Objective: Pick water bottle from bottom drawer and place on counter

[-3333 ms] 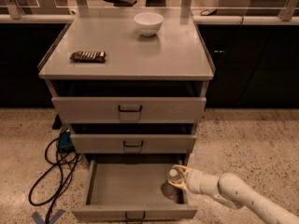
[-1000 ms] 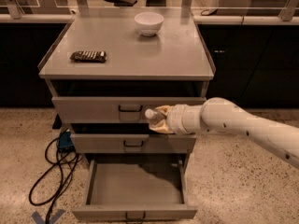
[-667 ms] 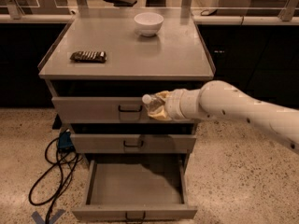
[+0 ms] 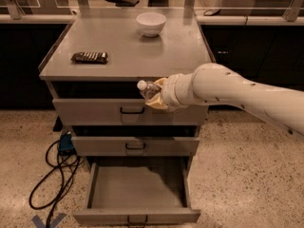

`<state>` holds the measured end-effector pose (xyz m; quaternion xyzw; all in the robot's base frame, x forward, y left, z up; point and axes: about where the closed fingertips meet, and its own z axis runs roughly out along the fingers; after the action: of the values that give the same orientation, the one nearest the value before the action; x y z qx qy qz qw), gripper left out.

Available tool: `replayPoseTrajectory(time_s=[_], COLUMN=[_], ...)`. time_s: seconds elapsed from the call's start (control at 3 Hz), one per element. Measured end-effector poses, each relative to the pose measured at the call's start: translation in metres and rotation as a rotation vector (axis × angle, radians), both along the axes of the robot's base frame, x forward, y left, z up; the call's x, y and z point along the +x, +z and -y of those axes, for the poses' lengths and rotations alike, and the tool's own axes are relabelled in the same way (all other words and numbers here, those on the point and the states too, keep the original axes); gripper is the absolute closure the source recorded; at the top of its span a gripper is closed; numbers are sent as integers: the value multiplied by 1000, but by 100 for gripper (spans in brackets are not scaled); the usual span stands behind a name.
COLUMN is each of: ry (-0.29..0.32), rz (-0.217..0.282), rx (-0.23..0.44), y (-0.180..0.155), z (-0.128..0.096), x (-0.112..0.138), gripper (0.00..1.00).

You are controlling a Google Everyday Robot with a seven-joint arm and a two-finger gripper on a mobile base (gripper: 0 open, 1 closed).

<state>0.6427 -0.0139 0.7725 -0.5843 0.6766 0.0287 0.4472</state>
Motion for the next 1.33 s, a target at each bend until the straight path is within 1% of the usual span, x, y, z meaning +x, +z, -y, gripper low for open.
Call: replayPoseTrajectory(time_s=[0.33, 0.67, 1.0, 1.33], ry=[-1, -16, -16, 16], rz=[-69, -200, -200, -203], rx=[44, 169, 169, 174], y=[6, 11, 12, 43], z=[2, 20, 20, 24], x=[5, 28, 26, 33], gripper=[100, 100, 100, 100])
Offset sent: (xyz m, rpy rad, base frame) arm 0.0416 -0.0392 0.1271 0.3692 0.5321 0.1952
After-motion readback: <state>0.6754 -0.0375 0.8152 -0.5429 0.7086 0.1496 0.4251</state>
